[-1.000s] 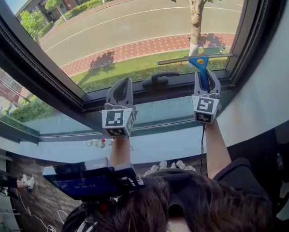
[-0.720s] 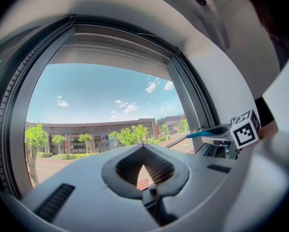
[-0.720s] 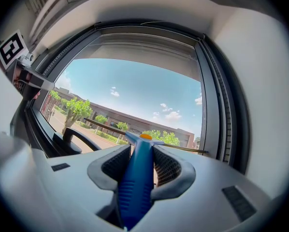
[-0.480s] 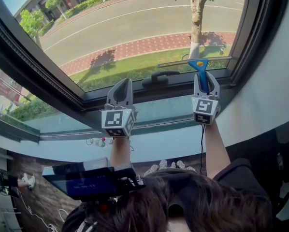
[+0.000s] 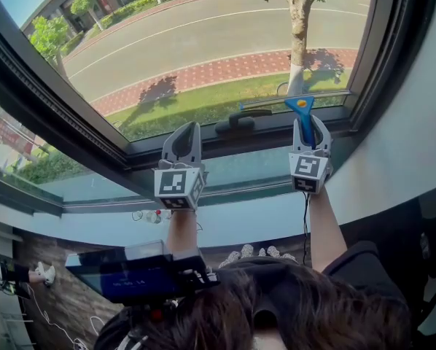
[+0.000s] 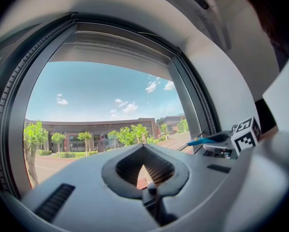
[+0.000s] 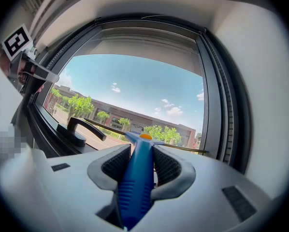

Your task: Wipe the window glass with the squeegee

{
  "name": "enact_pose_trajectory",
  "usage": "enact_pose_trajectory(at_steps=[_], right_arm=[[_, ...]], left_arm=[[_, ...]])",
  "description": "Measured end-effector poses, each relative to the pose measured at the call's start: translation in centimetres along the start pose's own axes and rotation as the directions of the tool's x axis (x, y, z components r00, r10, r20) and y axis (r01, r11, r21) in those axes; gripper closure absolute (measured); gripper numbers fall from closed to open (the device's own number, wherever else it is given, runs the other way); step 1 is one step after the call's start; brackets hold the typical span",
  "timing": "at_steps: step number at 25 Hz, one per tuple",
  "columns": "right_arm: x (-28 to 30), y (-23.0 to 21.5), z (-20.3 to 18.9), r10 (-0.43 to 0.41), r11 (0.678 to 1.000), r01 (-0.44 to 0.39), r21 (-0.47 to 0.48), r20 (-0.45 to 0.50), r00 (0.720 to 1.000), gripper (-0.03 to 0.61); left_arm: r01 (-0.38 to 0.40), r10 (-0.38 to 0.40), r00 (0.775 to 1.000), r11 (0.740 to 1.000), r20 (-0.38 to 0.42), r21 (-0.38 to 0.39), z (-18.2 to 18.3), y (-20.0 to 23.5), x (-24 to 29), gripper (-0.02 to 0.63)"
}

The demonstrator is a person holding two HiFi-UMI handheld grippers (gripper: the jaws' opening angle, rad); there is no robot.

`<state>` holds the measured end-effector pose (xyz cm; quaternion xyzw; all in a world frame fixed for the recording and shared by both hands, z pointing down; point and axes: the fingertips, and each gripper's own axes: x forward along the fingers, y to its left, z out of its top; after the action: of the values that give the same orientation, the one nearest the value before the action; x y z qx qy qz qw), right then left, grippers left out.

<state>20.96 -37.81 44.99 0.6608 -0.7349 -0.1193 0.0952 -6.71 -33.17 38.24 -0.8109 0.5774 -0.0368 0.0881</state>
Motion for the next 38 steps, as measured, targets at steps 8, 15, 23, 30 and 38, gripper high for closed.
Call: enact_pose_trajectory(at_steps=[8, 15, 23, 30, 38], right_arm=[[-0.1, -0.1, -0.7, 0.005, 1.0, -0.004, 0.009, -0.01, 1.0, 0.437], [-2.0, -0.5, 1.0, -0.014, 0.994, 0.014, 0.106, -0.002, 1.0, 0.437], [-2.0, -1.8, 8.3, -0.004, 0.989, -0.014, 0.146, 0.126, 0.992, 0.436], [-1.8, -1.0, 13.6, -0.014, 0.988, -0.023, 0.15, 0.238, 0.971, 0.436], [-2.1, 1.5, 23.0, -0.075, 0.99, 0.023, 0.141, 0.372, 0.925, 0.436]], left_arm=[[-0.008, 0.008, 1.0, 1.0, -0.001, -0.001, -0.2, -0.2, 0.4, 0.612], [-0.037, 0.037, 0.999, 0.999, -0.007, 0.007, 0.5, 0.5, 0.4, 0.613], [-0.117, 0.117, 0.993, 0.993, 0.014, 0.027, 3.2, 2.6, 0.4, 0.613], [-0.182, 0.18, 0.983, 0.982, 0.033, 0.051, 3.5, 5.8, -0.4, 0.612], [-0.11, 0.106, 0.991, 0.993, 0.081, 0.052, 3.2, 9.9, -0.4, 0.614]])
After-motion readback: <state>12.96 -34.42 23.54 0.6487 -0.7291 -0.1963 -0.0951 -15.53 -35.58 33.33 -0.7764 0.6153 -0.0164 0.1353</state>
